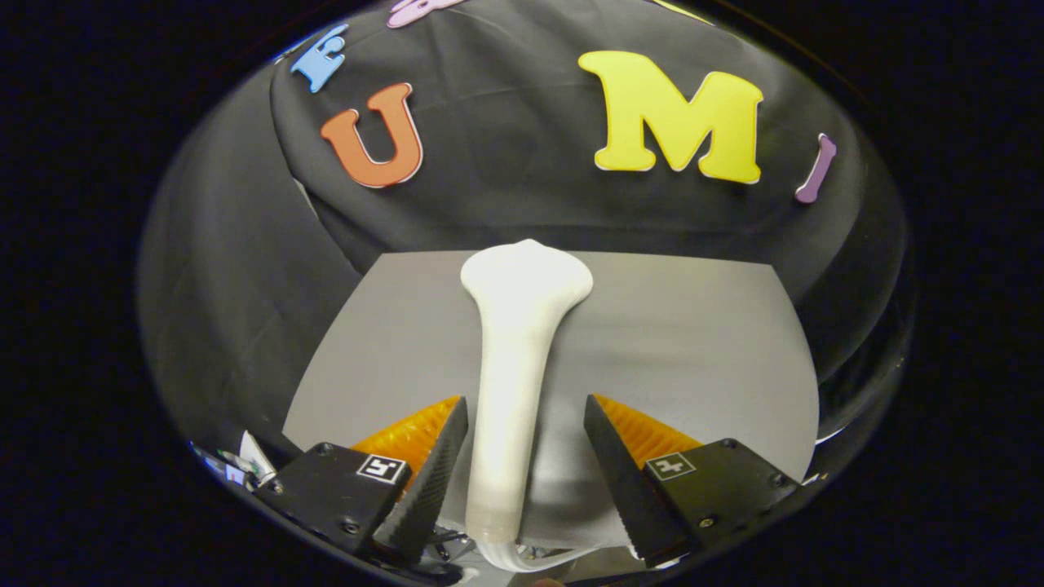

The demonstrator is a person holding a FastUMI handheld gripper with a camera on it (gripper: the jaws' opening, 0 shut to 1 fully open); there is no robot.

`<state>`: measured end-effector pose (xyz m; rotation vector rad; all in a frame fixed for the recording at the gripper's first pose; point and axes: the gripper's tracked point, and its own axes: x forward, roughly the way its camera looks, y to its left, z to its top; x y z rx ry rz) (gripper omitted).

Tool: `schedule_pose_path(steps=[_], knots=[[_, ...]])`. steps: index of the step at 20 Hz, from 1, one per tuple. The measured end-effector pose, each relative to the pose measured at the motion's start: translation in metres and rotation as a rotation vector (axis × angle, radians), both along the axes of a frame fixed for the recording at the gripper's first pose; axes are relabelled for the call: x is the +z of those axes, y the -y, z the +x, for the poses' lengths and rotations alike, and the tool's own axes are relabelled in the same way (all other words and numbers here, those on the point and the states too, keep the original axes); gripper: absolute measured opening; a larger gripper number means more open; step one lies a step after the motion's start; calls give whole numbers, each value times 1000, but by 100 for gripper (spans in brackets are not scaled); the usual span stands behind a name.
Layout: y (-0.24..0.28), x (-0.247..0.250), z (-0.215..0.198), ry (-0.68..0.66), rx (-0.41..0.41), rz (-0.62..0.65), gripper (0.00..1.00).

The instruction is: Iron the clothes twice with a garment steamer, once on the left side and once on the right side.

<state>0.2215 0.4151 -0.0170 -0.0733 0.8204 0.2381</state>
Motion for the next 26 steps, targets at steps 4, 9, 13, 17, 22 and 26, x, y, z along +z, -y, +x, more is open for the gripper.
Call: schedule_pose_path(steps=[4, 9, 13, 17, 22, 26], knots=[[-8, -8, 9, -25, -24, 0, 84], [-4, -14, 15, 43, -50, -106, 66], [-8, -17, 14, 53, -45, -131, 56], [-9, -15, 14, 76, -52, -102, 43], [-9, -14, 12, 75, -25, -43, 40], [-7, 0, -5, 143, 17, 1, 39]])
